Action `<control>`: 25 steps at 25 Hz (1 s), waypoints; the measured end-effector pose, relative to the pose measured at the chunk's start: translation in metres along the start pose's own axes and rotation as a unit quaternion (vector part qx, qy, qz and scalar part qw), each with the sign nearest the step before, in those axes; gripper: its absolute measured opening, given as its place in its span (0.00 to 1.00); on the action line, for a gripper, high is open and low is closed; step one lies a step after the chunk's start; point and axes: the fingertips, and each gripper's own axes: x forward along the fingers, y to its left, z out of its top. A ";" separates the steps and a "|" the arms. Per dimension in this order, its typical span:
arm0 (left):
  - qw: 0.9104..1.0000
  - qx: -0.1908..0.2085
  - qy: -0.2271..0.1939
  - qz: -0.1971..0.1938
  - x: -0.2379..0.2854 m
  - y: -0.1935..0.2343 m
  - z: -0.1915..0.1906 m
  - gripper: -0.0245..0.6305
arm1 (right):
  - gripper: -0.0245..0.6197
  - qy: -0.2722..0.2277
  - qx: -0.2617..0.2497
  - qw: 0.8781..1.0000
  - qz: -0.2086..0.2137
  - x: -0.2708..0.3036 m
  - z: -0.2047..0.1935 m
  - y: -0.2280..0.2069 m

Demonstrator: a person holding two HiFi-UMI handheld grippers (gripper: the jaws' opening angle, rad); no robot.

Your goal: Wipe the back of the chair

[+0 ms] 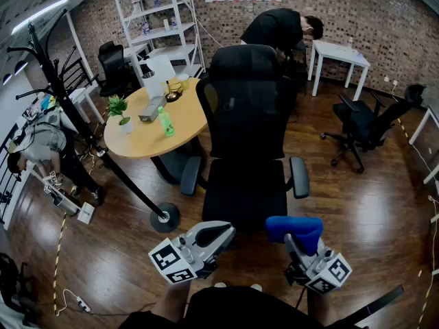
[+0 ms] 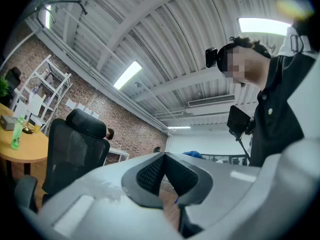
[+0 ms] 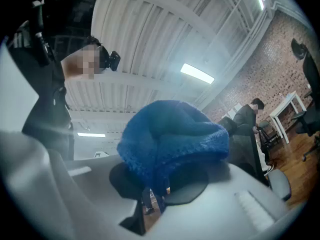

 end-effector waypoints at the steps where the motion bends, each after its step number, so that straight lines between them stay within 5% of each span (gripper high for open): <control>1: 1.000 0.002 0.001 0.003 0.002 0.000 -0.001 0.04 | 0.12 -0.001 0.003 1.000 -0.004 -0.004 0.000 -0.006; 13: 1.000 -0.004 -0.001 0.030 0.007 0.055 -0.007 0.04 | 0.12 0.017 0.030 0.999 -0.030 0.041 -0.016 -0.074; 25: 0.998 -0.026 -0.053 -0.013 0.024 0.271 0.043 0.04 | 0.12 0.032 -0.050 0.992 -0.108 0.251 0.025 -0.213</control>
